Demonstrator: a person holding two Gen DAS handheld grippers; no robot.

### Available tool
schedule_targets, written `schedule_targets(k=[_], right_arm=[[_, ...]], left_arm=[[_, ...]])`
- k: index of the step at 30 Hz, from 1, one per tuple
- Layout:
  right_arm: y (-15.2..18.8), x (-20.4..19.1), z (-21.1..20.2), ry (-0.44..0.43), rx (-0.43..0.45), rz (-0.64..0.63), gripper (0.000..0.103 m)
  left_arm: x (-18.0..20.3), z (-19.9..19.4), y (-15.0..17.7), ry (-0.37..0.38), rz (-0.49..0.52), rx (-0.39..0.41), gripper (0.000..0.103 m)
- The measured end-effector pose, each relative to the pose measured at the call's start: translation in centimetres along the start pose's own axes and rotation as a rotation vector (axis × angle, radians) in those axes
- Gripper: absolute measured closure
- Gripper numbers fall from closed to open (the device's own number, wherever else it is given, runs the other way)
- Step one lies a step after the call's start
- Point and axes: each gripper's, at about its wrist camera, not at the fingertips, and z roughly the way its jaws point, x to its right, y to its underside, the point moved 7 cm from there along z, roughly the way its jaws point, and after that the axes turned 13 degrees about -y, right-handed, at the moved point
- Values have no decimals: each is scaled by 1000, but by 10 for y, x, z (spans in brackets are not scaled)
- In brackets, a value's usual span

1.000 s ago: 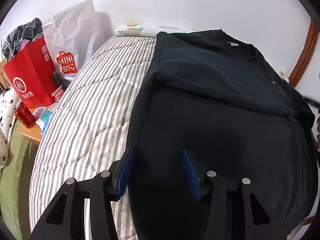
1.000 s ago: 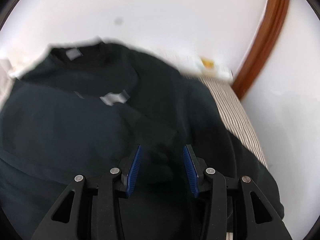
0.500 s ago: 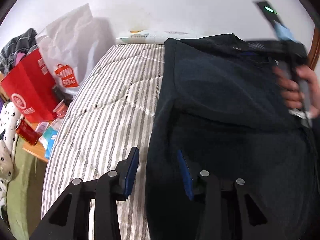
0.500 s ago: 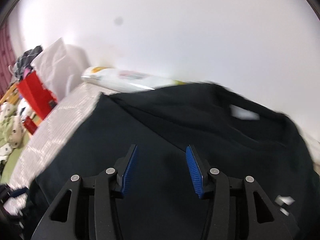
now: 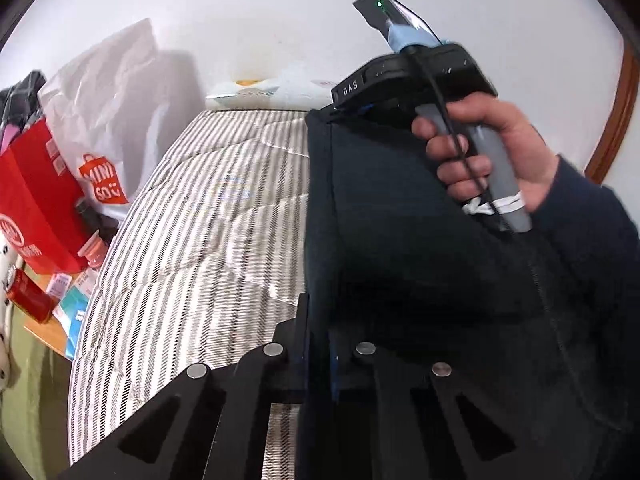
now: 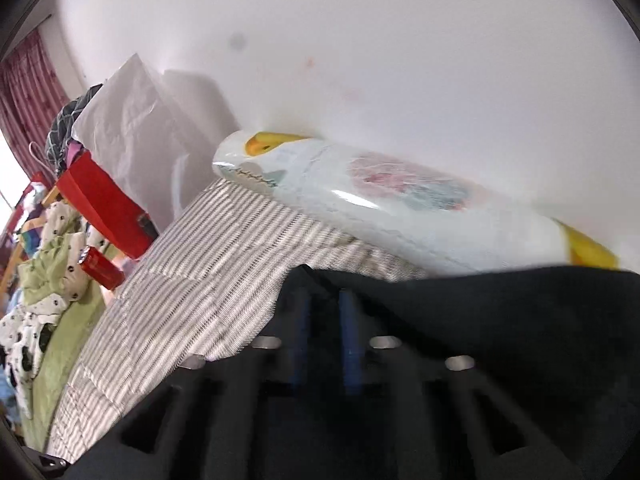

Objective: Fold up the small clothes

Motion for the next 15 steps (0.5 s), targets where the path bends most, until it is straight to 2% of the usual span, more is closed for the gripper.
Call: schedule_targets(k=[4, 8, 12, 15], right_arm=[[-9, -9, 6, -19, 32, -6, 94], [-6, -11, 17, 29, 29, -29, 93], [-4, -13, -2, 34, 53, -15, 84], [5, -11, -35, 81, 71, -39, 75]], left_arm=[[-10, 3, 4, 5, -11, -9, 96], [-10, 7, 8, 26, -34, -33, 96], [-9, 6, 7, 12, -41, -50, 93], [-11, 3, 9, 3, -49, -64, 92]])
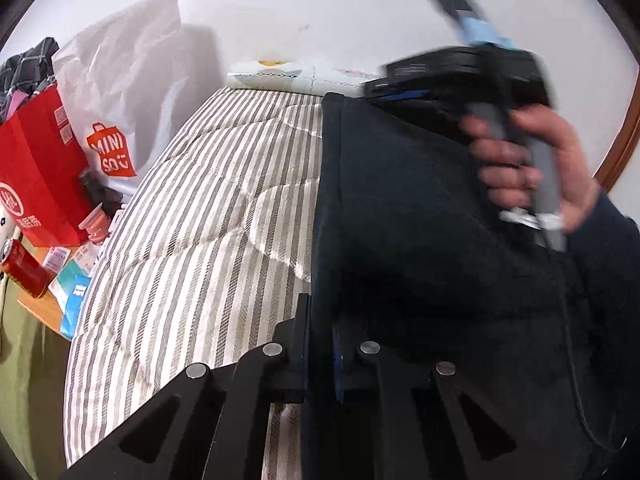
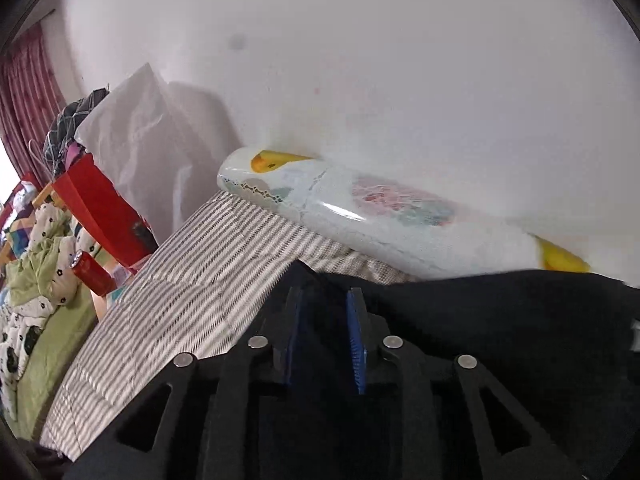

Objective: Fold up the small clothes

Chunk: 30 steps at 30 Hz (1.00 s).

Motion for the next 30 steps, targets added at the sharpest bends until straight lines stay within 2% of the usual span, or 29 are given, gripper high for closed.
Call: schedule_targets(k=[3, 5, 7, 10, 12, 16, 19, 23, 24, 26, 27, 28, 30], right_arm=[[19, 13, -46, 57, 38, 9, 60], [33, 22, -74, 81, 61, 25, 60], [56, 41, -112, 157, 70, 80, 60], [91, 63, -160, 193, 88, 154, 60], [122, 77, -201, 253, 99, 206, 60], [199, 96, -289, 448, 153, 312, 60], [258, 108, -338, 516, 152, 419, 60], [342, 130, -409, 673, 168, 572, 59], [367, 136, -429, 718, 169, 615, 55], [403, 148, -460, 773, 190, 677, 46], [418, 152, -471, 802, 194, 700, 43], [433, 155, -481, 827, 194, 719, 43], [460, 162, -499, 858, 191, 736, 39]], left_arm=[[-1, -7, 4, -20, -9, -2, 91], [-1, -14, 7, -33, -11, 9, 91], [0, -19, 8, -46, -8, 14, 91], [3, -34, 12, -37, -7, 24, 91], [4, -42, 14, -37, 0, 26, 91], [7, -59, 20, -26, 24, 44, 91], [12, -65, 27, 19, 41, 37, 91], [21, -72, 39, 24, 92, 40, 90], [23, -74, 42, 36, 100, 38, 86], [25, -80, 48, 45, 101, 47, 64], [26, -82, 50, 48, 99, 57, 59], [29, -85, 52, 54, 101, 67, 54], [33, -89, 55, 51, 110, 76, 54]])
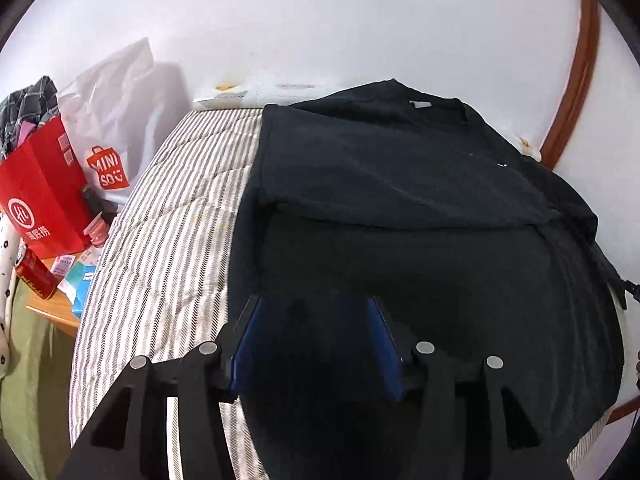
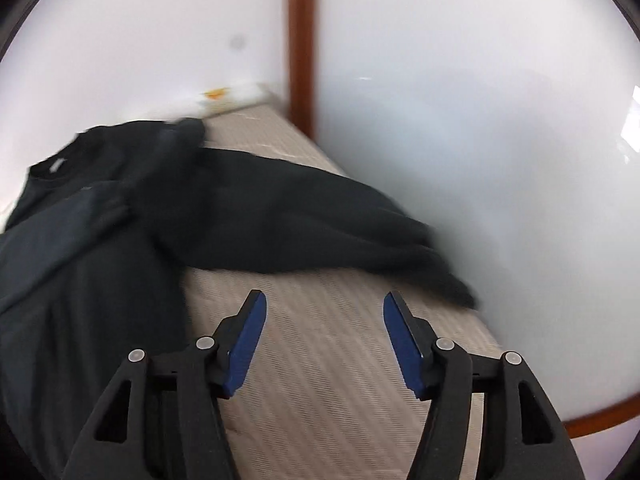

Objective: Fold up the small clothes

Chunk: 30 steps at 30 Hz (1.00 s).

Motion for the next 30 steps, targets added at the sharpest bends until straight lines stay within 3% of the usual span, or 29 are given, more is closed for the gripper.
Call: schedule_targets(k=[7, 13, 17, 20, 21, 22, 26, 30], right_arm=[[1, 60, 22, 39, -34, -85, 37], [-21, 46, 57, -17, -52, -184, 36], [-18, 32, 77, 21, -79, -263, 35], [-15, 23, 79, 45, -62, -313, 59], [-15, 20, 79, 59, -58, -331, 76], [-16, 20, 76, 68, -49, -337, 83], [-39, 15, 59, 43, -19, -223, 86], [-74, -24, 19, -24, 100, -198, 86]], left_arm=[[6, 5, 14, -41, -47, -52, 53], [-10, 18, 28, -101, -120, -96, 54], [-14, 22, 34, -100, -116, -111, 54], [-13, 24, 33, -99, -88, -106, 54], [-12, 25, 32, -98, -88, -104, 54], [-13, 25, 32, -94, -88, -102, 54], [-13, 25, 32, -81, -60, -91, 54], [-23, 23, 37, -97, -52, -78, 54]])
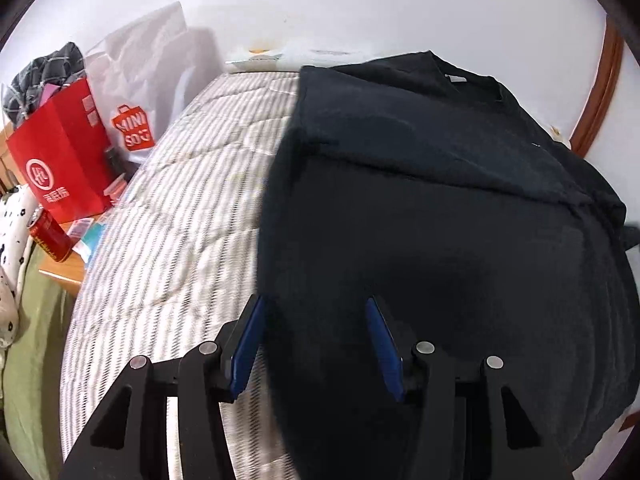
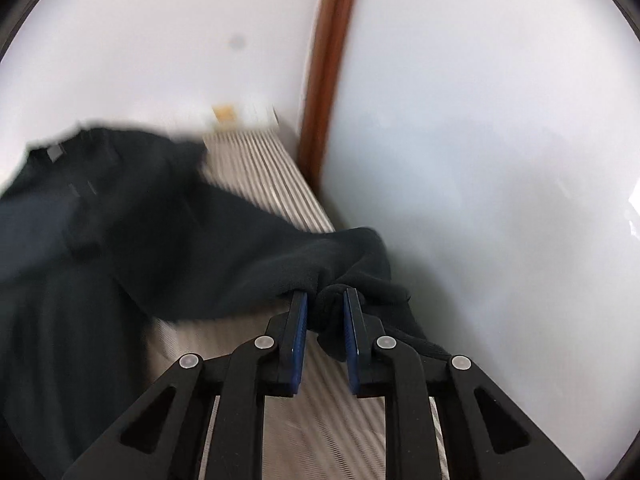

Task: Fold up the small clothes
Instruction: 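Grasp the remaining sleeve cuff with the right gripper and fold it across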

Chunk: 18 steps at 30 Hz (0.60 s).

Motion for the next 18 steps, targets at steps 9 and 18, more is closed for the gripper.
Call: schedule_targets(k=[9, 18], right_arm=[[-85, -158, -33, -242, 134, -107, 86], [-92, -330, -27, -481, 136, -224, 86]], left_arm=[[-14, -8, 16, 107, -38, -14, 71], [-12, -15, 26, 132, -42, -4, 85]])
